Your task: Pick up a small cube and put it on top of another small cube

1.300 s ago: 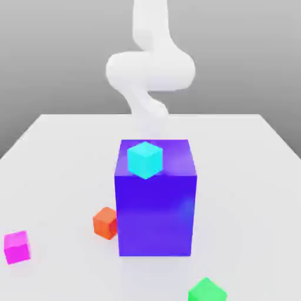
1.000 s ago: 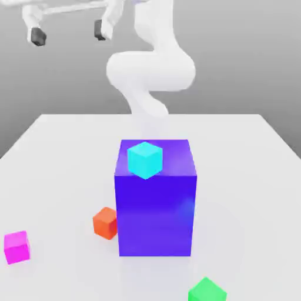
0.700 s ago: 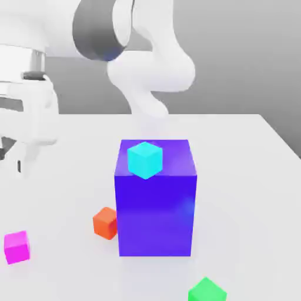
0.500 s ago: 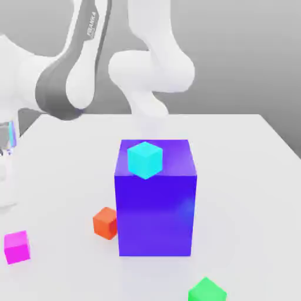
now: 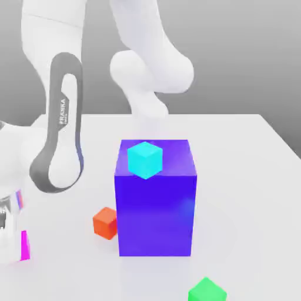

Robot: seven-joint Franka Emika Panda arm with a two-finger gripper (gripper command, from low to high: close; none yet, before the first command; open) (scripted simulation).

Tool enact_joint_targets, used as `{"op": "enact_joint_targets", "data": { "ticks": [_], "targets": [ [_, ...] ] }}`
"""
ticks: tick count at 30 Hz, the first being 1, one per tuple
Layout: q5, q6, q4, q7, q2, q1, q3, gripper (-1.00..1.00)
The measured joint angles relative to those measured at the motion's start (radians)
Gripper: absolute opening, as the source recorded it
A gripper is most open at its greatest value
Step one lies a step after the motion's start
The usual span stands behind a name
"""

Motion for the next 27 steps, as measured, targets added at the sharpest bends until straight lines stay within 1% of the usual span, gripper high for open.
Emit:
{"op": "enact_joint_targets", "data": {
  "ticks": [5, 11, 19, 21, 23, 24, 27],
  "targets": [
    [-0.082, -0.119, -0.033, 0.058, -0.154, 0.047, -0.056, -1.00],
    [-0.181, -0.197, 0.008, -0.015, -0.195, 0.211, 0.093, -1.00],
    [-0.280, -0.268, 0.056, -0.124, -0.220, 0.410, 0.289, -1.00],
    [-0.323, -0.246, 0.082, -0.138, -0.171, 0.467, 0.325, -1.00],
    [-0.358, -0.191, 0.096, -0.130, -0.099, 0.502, 0.323, -1.00],
    [-0.368, -0.172, 0.100, -0.126, -0.076, 0.510, 0.319, 1.00],
    [-0.368, -0.172, 0.100, -0.126, -0.076, 0.510, 0.319, 1.00]
  ]
}}
